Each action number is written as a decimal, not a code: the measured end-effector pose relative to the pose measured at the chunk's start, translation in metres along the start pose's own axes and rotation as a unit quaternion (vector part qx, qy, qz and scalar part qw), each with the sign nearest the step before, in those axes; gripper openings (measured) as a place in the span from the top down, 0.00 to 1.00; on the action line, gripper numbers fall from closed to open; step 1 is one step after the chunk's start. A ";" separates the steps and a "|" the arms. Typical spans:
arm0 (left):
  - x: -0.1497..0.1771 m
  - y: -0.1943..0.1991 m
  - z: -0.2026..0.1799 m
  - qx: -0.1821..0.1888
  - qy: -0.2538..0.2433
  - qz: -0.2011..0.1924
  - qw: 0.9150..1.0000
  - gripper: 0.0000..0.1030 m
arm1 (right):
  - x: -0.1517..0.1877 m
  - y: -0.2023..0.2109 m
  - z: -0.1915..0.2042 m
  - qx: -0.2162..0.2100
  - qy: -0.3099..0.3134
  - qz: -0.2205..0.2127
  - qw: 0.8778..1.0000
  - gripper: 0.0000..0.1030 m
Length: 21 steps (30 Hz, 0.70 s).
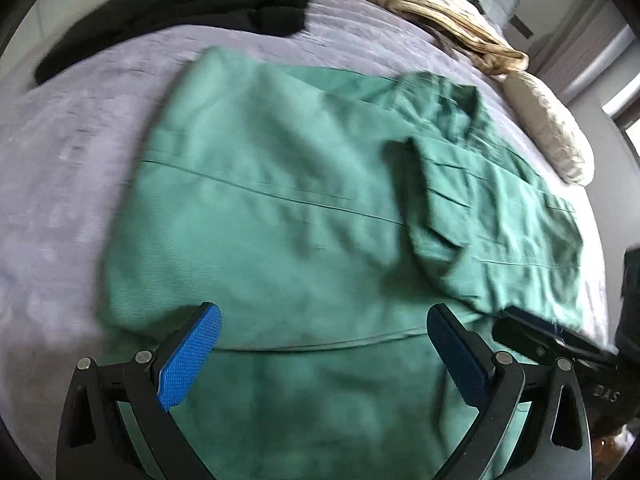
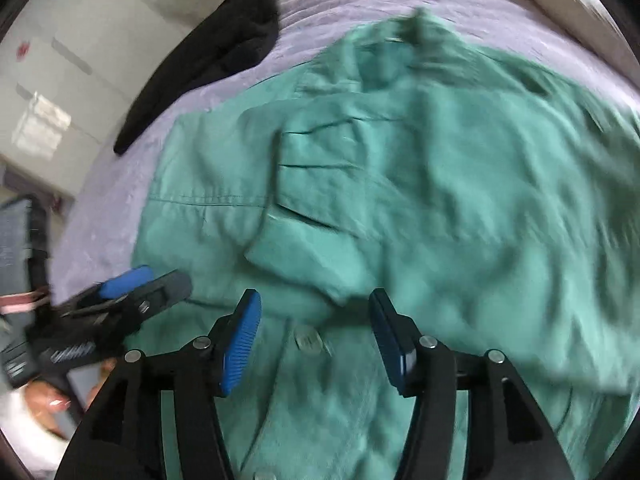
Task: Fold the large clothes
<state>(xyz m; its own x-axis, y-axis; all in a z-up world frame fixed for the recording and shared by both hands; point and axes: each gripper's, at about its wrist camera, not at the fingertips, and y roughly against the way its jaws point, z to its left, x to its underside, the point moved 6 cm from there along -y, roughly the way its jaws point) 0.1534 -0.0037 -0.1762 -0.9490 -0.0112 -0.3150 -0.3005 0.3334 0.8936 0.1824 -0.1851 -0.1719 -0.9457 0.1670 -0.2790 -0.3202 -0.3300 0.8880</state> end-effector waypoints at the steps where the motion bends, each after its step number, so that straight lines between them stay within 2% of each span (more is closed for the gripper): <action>1: -0.001 -0.003 -0.007 0.011 -0.002 0.004 1.000 0.00 | 0.007 0.010 -0.015 -0.004 -0.025 -0.002 1.000 0.41; 3: -0.002 -0.010 -0.024 0.037 -0.008 0.014 0.999 0.00 | 0.025 0.030 -0.050 -0.008 -0.086 -0.008 0.996 0.40; 5: -0.005 -0.020 -0.040 0.056 -0.015 0.025 0.998 0.00 | 0.039 0.048 -0.087 -0.020 -0.159 -0.019 0.987 0.40; 7: -0.007 -0.030 -0.051 0.064 -0.015 0.030 0.997 0.00 | 0.052 0.066 -0.123 -0.033 -0.227 -0.038 0.973 0.40; 10: -0.017 -0.041 -0.060 0.064 -0.010 0.022 0.998 0.02 | 0.066 0.085 -0.165 -0.065 -0.313 -0.086 0.943 0.40; 11: -0.021 -0.043 -0.062 0.057 -0.010 0.014 0.998 0.13 | 0.068 0.092 -0.178 -0.074 -0.340 -0.106 0.932 0.40; 12: -0.023 -0.044 -0.062 0.051 -0.013 0.011 0.999 0.37 | 0.068 0.097 -0.189 -0.086 -0.362 -0.127 0.919 0.40; 13: -0.026 -0.047 -0.063 0.039 -0.019 0.015 0.999 0.49 | 0.068 0.101 -0.196 -0.094 -0.377 -0.142 0.910 0.40; 14: -0.028 -0.049 -0.063 0.036 -0.020 0.018 0.999 0.67 | 0.067 0.104 -0.205 -0.106 -0.397 -0.160 0.897 0.40; 15: -0.030 -0.049 -0.063 0.043 -0.017 0.019 0.999 0.77 | 0.066 0.107 -0.213 -0.121 -0.419 -0.176 0.883 0.41; 16: -0.033 -0.048 -0.062 0.042 -0.012 0.019 0.999 0.77 | 0.065 0.110 -0.218 -0.133 -0.431 -0.188 0.873 0.65; 17: -0.035 -0.045 -0.062 0.041 -0.011 0.017 0.999 0.86 | 0.063 0.110 -0.218 -0.137 -0.433 -0.194 0.869 0.90; 18: -0.036 -0.044 -0.061 0.037 -0.015 0.014 0.999 0.91 | 0.061 0.116 -0.218 -0.130 -0.429 -0.204 0.870 0.95; 21: -0.035 -0.048 -0.057 0.002 -0.038 0.013 0.999 0.91 | 0.065 0.129 -0.222 -0.091 -0.398 -0.201 0.890 0.95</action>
<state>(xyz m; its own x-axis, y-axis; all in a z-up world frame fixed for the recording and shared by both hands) 0.1955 -0.0728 -0.1894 -0.9464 0.0686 -0.3155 -0.2757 0.3366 0.9004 0.0669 -0.4237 -0.1565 -0.4366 0.8873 -0.1483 -0.6959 -0.2286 0.6808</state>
